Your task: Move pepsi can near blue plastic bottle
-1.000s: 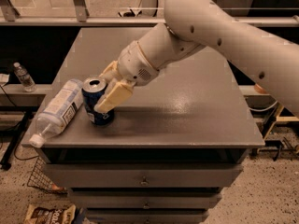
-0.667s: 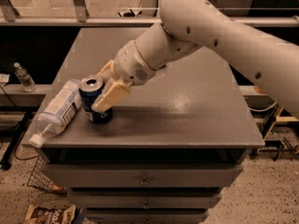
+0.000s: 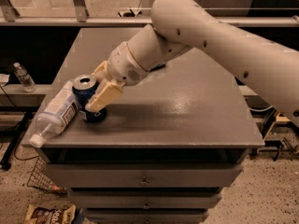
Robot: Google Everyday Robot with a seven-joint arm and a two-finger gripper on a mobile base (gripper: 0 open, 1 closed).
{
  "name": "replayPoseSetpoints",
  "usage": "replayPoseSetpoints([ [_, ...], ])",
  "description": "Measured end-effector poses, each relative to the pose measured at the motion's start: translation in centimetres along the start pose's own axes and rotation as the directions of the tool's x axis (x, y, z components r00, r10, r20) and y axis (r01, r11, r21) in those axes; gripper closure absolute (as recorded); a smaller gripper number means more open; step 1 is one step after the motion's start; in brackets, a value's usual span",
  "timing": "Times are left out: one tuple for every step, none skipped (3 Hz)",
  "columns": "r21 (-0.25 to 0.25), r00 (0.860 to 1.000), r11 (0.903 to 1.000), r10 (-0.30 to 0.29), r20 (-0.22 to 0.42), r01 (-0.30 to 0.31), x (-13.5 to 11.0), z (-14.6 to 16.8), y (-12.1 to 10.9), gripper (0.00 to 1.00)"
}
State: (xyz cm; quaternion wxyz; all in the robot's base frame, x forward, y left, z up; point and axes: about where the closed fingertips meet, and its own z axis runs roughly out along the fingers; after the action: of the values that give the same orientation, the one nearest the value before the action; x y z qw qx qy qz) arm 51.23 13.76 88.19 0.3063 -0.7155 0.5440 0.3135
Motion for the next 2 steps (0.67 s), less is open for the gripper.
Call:
replayPoseSetpoints([
  [-0.004, 1.0, 1.0, -0.001, 0.0, 0.001, -0.1, 0.24, 0.03, 0.59],
  [-0.007, 1.0, 1.0, -0.003, 0.0, 0.003, -0.21, 0.38, 0.1, 0.37],
])
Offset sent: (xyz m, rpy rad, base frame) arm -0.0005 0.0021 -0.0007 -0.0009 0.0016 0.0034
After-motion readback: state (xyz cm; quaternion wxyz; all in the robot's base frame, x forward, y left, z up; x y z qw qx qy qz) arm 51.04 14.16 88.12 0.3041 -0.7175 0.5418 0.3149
